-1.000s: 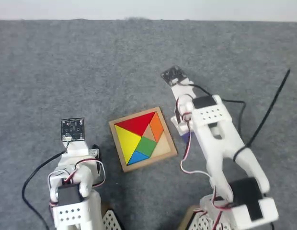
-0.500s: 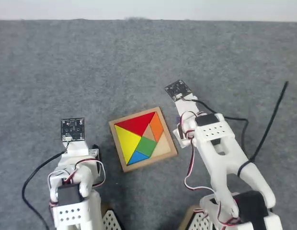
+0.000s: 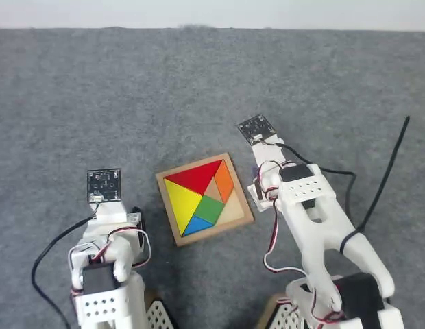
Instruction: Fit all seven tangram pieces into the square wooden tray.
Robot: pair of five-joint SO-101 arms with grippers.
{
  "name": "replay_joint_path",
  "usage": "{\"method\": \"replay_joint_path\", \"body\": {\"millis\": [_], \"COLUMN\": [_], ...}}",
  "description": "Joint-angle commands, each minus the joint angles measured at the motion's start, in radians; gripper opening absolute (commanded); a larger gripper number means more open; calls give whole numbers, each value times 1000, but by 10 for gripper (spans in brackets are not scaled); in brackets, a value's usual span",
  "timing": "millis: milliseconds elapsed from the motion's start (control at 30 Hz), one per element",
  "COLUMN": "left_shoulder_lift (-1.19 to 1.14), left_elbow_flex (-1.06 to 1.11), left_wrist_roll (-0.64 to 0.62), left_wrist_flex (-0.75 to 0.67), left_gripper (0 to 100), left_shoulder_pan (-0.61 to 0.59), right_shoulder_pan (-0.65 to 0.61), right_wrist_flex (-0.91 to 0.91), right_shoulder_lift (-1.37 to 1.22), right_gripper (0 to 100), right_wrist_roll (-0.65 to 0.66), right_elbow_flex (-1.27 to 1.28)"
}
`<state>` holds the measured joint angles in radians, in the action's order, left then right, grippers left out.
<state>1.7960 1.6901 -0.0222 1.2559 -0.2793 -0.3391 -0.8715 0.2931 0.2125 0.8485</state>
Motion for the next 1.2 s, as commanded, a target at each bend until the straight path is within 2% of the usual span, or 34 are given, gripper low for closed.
{"method": "replay_joint_path", "body": {"millis": [0, 200, 433, 733, 1167], "left_shoulder_lift": [14, 14, 14, 14, 14], "left_elbow_flex": [-5, -5, -5, -5, -5], "left_wrist_roll": [5, 5, 5, 5, 5], "left_wrist_flex": [2, 2, 2, 2, 2], "left_gripper": [111, 111, 111, 111, 111], "left_shoulder_pan": [-5, -5, -5, -5, -5], "right_shoulder_pan": [8, 10, 12, 12, 12], "right_wrist_flex": [13, 10, 10, -19, -21], "right_shoulder_lift": [53, 51, 31, -280, -332], "right_gripper": [128, 210, 210, 211, 210], "right_wrist_roll": [-23, -55, -57, -91, -91], "right_elbow_flex": [-11, -11, -35, -299, -302]}}
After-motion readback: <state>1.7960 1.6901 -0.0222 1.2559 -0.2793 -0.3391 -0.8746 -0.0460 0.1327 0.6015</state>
